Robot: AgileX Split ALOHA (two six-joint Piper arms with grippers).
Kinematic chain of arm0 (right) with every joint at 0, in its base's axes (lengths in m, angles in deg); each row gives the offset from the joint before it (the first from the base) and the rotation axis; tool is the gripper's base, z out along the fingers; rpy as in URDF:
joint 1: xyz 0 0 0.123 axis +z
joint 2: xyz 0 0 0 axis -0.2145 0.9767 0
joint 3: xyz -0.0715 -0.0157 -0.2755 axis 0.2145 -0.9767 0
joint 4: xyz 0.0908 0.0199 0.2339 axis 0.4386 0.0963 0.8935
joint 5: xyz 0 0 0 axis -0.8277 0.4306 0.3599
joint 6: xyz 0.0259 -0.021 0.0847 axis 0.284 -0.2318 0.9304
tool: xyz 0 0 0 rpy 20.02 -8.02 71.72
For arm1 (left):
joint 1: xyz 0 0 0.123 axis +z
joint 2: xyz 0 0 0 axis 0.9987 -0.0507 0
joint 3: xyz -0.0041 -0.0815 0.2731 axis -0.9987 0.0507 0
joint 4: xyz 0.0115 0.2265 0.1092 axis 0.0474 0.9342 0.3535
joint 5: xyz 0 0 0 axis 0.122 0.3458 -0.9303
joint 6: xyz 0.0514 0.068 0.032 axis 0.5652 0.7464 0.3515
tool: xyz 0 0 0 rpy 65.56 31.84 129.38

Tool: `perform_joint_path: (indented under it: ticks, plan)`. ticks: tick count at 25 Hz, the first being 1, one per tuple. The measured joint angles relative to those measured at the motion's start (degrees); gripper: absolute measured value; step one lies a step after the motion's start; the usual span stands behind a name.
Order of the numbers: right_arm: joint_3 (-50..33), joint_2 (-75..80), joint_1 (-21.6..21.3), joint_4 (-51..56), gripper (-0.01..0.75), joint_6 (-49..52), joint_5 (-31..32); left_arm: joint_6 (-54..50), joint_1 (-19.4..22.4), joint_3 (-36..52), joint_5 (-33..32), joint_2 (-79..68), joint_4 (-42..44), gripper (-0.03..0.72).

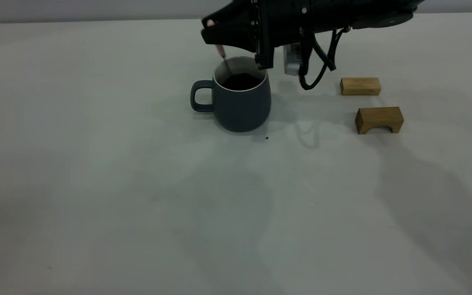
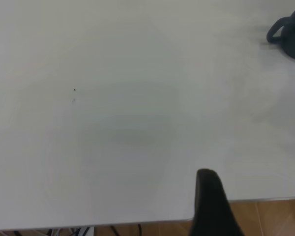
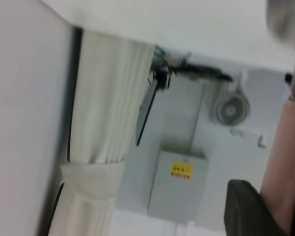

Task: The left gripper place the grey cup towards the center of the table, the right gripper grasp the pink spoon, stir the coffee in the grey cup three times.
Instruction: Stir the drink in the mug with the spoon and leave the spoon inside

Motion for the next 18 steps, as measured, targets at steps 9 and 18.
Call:
perform_joint_path:
  ticks: [9,18]
  plan:
    - [0.0,0.1,-3.3,-7.9,0.149,-2.2,4.1,0.0,0.0,0.0,0.0,0.0,0.0,0.519]
    - [0.0,0.0,-2.0,-10.6,0.149,1.8,6.1,0.0,0.0,0.0,0.0,0.0,0.0,0.519]
